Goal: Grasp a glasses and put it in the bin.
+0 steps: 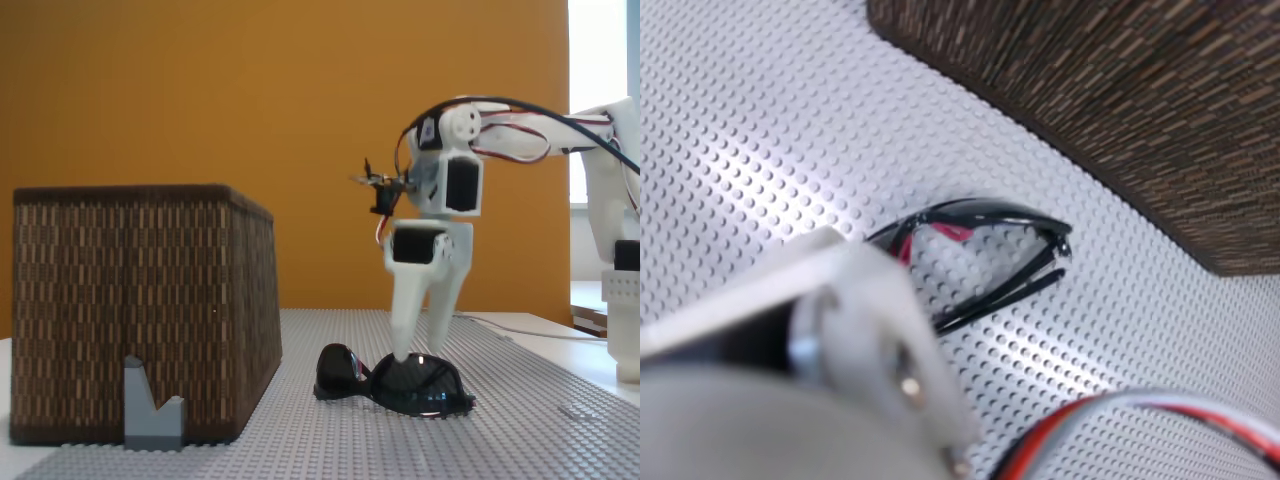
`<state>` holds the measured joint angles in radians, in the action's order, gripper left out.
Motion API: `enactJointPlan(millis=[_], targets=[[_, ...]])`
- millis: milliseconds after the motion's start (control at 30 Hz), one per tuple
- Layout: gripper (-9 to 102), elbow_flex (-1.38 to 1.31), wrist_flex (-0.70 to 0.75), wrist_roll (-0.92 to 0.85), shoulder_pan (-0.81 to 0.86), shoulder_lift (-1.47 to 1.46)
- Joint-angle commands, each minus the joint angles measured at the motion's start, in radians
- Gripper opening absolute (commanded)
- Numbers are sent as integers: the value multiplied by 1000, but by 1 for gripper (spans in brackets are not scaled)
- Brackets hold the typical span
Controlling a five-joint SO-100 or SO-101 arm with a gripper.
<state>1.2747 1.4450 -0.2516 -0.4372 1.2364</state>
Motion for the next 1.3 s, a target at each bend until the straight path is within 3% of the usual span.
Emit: enactJointPlan(millis=[0,100,167,233,300,567,833,1267], targets=[[29,9,12,6,-28,2],[29,9,-5,18,-44,-15],[19,11,-31,31,-49,-25],[2,14,-63,49,-52,-28],[0,15,-91,32,-58,-34],[-1,-5,-184,-26,-44,-29],[-1,-80,-238,-202,-6,219],[-1,-80,-666,-397,89,540]])
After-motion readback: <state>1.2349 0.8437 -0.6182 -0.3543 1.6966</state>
